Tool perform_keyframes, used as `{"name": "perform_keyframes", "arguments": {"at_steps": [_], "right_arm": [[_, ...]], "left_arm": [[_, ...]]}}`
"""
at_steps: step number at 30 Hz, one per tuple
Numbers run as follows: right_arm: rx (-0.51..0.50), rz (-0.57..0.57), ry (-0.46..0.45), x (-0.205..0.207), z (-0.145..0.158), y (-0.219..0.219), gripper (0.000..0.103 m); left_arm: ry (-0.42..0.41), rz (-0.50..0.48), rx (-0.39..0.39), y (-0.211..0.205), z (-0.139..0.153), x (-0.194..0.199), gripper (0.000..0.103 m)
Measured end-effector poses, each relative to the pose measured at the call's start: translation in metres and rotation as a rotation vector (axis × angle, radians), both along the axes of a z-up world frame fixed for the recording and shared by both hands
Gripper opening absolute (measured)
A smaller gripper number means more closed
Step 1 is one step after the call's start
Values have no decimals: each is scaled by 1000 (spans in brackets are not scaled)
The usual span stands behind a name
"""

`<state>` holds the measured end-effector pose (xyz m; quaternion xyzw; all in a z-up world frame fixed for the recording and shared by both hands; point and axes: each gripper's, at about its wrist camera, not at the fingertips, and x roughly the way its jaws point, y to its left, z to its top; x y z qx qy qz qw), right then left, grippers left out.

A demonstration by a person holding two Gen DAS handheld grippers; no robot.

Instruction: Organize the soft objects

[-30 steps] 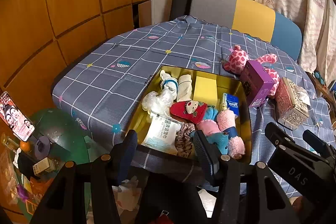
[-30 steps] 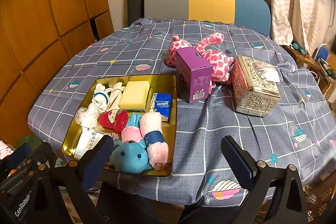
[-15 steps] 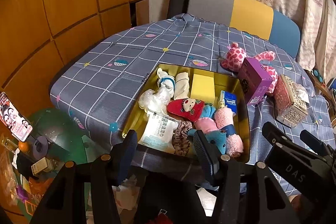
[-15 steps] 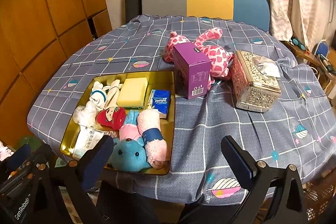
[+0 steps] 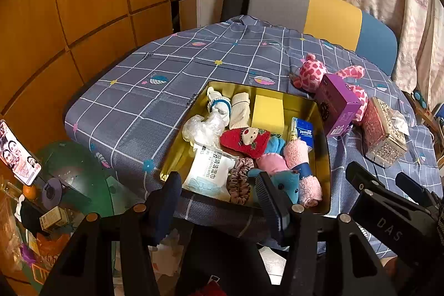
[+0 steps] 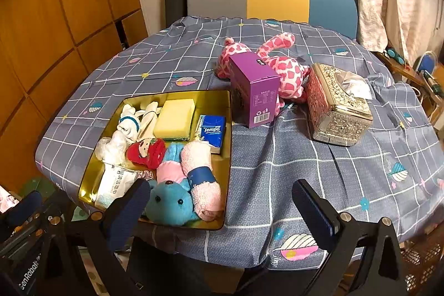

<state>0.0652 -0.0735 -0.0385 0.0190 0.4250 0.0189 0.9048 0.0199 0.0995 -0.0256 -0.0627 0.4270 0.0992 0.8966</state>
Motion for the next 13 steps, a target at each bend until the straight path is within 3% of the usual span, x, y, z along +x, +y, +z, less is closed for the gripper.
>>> {"name": "perform_keyframes", "arguments": {"at_steps": [13], "right_arm": [[10, 0, 5, 11, -7, -12, 103]], "left_arm": [[4, 4, 1, -1, -5, 3, 56]]}}
